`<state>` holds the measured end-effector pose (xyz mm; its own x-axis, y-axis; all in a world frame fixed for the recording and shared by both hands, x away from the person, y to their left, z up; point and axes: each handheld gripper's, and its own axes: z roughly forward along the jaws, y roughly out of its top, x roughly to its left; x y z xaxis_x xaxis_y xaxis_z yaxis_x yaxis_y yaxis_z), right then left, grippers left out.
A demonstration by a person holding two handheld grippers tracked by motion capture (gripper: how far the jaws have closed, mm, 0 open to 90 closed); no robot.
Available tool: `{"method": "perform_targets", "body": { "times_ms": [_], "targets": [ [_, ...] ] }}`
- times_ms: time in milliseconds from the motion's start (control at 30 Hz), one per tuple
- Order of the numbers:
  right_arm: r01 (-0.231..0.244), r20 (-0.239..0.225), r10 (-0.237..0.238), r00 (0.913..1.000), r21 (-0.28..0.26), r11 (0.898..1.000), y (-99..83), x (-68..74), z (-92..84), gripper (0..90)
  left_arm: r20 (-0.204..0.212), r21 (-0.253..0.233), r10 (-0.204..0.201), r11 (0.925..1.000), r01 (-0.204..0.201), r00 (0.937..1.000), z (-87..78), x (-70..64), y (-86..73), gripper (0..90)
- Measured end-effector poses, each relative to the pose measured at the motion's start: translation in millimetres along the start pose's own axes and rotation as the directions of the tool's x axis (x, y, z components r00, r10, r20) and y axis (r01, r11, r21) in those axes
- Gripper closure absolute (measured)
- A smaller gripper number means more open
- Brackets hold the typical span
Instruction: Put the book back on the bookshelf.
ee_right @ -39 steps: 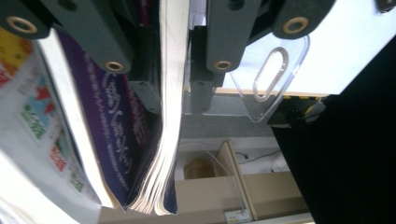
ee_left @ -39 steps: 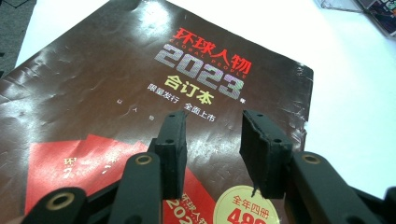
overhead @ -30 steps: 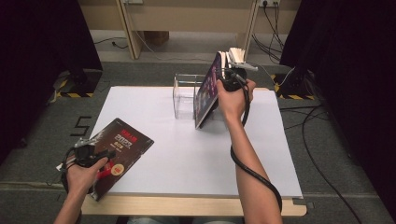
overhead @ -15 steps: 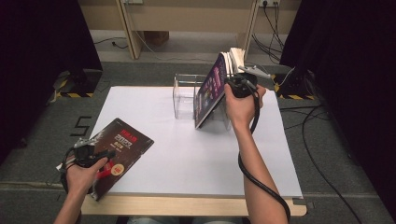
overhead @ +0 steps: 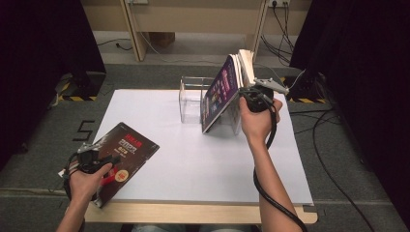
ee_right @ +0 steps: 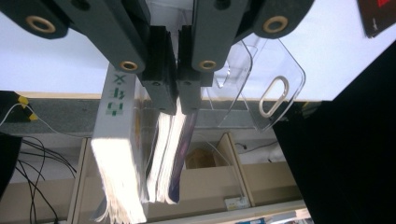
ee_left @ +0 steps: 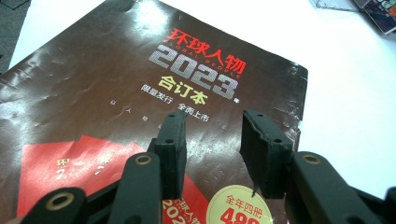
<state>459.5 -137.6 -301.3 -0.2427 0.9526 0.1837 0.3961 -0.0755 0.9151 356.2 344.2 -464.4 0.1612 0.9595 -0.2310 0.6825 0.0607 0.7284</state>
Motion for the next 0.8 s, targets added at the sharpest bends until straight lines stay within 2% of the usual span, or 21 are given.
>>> {"method": "perform_targets", "body": {
  "times_ms": [300, 800],
  "targets": [
    [0.012, 0.002, -0.012, 0.9999, 0.031, 0.999, -6.7, 4.5, 9.7, 88.4, 0.000, -0.001, -0.002, 1.0000, 0.002, 1.0000, -0.4, 1.6, -0.3, 60.0],
    [0.004, 0.023, -0.004, 0.9997, 0.010, 1.000, -1.0, 5.3, 17.4, 88.8, 0.001, 0.003, -0.001, 1.0000, 0.001, 1.0000, 1.0, 0.9, -0.6, 59.9]
  ]
}}
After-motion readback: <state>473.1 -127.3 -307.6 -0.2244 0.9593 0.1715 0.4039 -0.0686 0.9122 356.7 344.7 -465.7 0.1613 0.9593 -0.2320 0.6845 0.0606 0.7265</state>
